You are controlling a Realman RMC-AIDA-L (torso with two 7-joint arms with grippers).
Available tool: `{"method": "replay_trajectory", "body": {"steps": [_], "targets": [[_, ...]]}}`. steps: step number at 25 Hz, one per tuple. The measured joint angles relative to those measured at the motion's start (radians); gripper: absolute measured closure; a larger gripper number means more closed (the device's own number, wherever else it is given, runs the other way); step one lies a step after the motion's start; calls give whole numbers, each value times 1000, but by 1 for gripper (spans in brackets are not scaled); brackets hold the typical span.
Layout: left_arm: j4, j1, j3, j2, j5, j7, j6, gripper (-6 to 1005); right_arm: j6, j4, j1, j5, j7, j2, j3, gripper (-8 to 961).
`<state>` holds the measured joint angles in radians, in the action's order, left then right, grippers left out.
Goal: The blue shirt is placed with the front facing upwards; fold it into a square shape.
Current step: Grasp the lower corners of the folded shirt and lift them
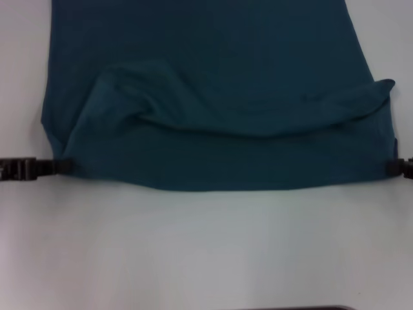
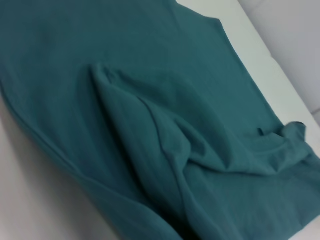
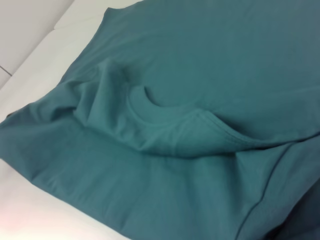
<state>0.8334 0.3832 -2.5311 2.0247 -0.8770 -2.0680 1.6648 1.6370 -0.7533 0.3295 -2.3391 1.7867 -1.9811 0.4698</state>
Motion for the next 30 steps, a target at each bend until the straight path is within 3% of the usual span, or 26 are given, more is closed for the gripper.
{"method": "replay_trajectory", "body": {"steps": [9, 30], "targets": [[-1, -47, -13, -14, 9, 2, 72, 1000, 65, 0, -52, -4, -51, 14, -30, 920], [-10, -98, -14, -26, 15, 53, 165, 999, 144, -12, -147, -10, -148, 12, -61, 921]]}}
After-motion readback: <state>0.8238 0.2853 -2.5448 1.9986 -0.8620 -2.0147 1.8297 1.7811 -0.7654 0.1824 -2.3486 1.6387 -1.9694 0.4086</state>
